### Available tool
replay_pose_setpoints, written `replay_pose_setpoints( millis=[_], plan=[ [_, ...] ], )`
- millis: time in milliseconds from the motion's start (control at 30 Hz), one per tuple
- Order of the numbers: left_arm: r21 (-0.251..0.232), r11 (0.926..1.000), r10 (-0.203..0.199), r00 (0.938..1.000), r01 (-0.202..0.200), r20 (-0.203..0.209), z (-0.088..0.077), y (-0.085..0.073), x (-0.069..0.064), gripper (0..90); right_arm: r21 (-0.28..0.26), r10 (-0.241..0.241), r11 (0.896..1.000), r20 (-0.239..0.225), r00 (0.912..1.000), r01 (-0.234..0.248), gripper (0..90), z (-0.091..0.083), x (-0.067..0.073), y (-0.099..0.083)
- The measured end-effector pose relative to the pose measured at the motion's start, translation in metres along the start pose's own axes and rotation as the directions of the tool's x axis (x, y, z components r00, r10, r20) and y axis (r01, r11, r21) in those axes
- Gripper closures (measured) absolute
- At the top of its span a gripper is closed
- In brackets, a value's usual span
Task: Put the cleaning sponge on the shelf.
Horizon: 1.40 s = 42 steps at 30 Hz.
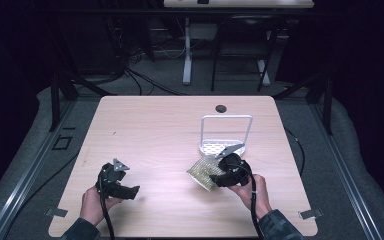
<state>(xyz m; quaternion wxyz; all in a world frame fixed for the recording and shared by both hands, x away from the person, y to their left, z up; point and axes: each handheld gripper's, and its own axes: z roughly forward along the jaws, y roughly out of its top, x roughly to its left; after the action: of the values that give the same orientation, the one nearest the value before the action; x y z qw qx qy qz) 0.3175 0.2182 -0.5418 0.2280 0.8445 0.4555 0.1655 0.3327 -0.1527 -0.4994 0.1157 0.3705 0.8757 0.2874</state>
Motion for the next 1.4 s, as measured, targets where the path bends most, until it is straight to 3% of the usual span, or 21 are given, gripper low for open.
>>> replay_pose_setpoints(
  millis=[233,400,800,933,1400],
  plan=[
    [0.037,0.9988,0.03,0.9995,-0.03,0.004,0.003,0.003,-0.003,13.5,-0.013,0.028,1.0,0.031,0.9991,-0.028,47.8,-0.008,-0.01,-0.004],
    [0.066,0.9968,0.047,0.9989,-0.046,-0.004,0.005,0.003,-0.004,4.9,-0.016,0.043,0.999,0.046,0.998,-0.042,47.8,-0.01,-0.016,-0.005],
    [0.059,0.9972,0.046,0.9989,-0.046,-0.004,0.006,0.003,-0.003,0.9,-0.025,0.08,0.997,0.087,0.993,-0.078,48.2,-0.015,-0.029,-0.008],
    [0.057,0.9972,0.049,0.9988,-0.049,-0.006,0.005,0.004,-0.004,0.9,-0.022,0.1,0.995,0.115,0.9884,-0.098,48.5,-0.014,-0.031,-0.009],
    [0.052,0.9975,0.049,0.9988,-0.048,-0.008,0.004,0.005,-0.004,0.9,-0.054,0.168,0.985,0.145,0.9751,-0.162,48.7,-0.01,-0.043,-0.007]
  ],
)
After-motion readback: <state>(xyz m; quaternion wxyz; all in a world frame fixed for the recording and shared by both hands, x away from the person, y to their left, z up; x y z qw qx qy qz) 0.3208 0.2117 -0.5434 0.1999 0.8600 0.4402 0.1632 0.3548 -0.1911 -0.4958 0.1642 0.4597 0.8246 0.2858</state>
